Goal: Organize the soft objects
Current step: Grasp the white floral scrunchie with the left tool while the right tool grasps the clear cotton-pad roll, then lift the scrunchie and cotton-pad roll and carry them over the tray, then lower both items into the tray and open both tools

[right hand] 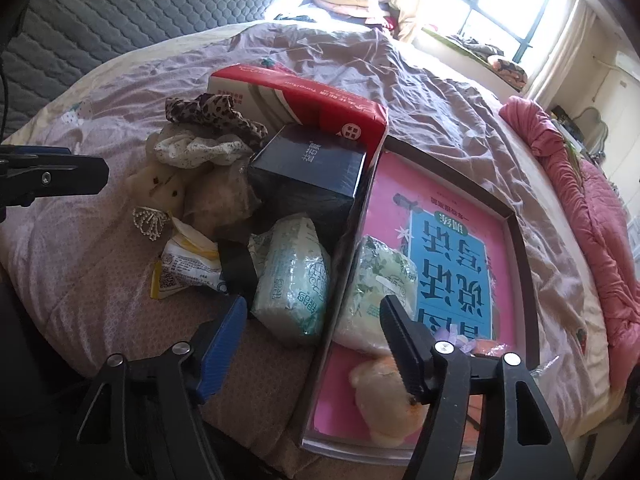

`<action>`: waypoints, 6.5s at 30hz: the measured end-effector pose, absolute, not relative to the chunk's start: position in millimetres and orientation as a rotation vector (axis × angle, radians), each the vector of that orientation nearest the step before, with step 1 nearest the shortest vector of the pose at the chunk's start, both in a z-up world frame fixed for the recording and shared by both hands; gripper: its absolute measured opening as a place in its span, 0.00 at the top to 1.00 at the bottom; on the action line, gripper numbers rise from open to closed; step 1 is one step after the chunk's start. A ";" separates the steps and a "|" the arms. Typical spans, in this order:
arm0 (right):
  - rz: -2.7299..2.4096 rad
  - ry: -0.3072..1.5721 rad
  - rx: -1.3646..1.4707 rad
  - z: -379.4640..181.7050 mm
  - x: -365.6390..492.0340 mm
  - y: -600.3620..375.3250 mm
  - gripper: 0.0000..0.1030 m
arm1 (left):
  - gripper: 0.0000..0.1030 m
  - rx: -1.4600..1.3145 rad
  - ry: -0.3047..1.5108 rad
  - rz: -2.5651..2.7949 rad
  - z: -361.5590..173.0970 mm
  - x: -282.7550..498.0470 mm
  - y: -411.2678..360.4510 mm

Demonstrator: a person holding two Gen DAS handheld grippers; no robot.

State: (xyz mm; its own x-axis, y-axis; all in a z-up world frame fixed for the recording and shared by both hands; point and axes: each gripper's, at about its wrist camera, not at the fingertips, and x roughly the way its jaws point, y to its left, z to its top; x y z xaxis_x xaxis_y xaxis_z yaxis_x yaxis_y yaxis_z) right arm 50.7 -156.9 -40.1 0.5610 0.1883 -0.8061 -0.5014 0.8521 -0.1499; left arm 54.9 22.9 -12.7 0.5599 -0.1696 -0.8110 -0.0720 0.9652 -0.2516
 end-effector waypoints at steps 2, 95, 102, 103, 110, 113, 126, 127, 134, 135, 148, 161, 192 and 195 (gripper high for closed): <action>0.415 0.884 -0.404 -43.0 52.0 -154.0 0.41 | 0.19 -0.271 0.980 -0.063 -13.2 56.5 22.7; 0.570 0.801 0.154 2.8 60.0 -222.8 0.79 | 0.93 -0.371 0.731 -0.230 40.4 81.9 13.6; 0.556 0.746 0.189 20.5 54.5 -241.4 0.79 | 0.93 -0.336 0.721 -0.248 57.8 73.1 -10.7; 0.553 0.739 0.195 22.8 53.7 -244.8 0.79 | 0.93 -0.329 0.719 -0.251 60.5 72.5 -14.0; 0.520 0.684 0.219 40.2 44.4 -270.4 0.79 | 0.93 -0.276 0.690 -0.287 84.4 65.7 -45.9; 0.499 0.666 0.235 45.9 40.3 -284.4 0.79 | 0.93 -0.253 0.684 -0.308 91.4 63.5 -61.5; 0.375 0.619 0.319 50.7 31.6 -352.9 0.79 | 0.93 -0.158 0.671 -0.399 107.4 68.8 -130.9; 0.366 0.616 0.324 50.5 31.2 -356.8 0.79 | 0.93 -0.158 0.675 -0.404 106.3 70.3 -134.3; 0.327 0.620 0.349 42.8 30.3 -375.2 0.79 | 0.93 -0.151 0.715 -0.421 90.2 80.7 -153.9; 0.324 0.623 0.352 40.8 30.4 -376.8 0.79 | 0.93 -0.150 0.720 -0.422 87.8 82.1 -155.7; 0.316 0.711 0.369 9.7 39.2 -379.8 0.79 | 0.93 -0.167 0.745 -0.452 59.0 101.2 -177.0; 0.336 0.792 0.381 -17.2 48.4 -371.5 0.79 | 0.93 -0.175 0.829 -0.444 12.7 119.8 -185.4; 0.213 0.870 0.178 -48.0 57.1 -364.5 0.70 | 0.93 -0.112 0.939 -0.406 -29.7 120.5 -184.0; 0.202 0.867 0.168 -46.9 56.9 -364.5 0.69 | 0.93 -0.115 0.944 -0.406 -31.1 120.9 -183.2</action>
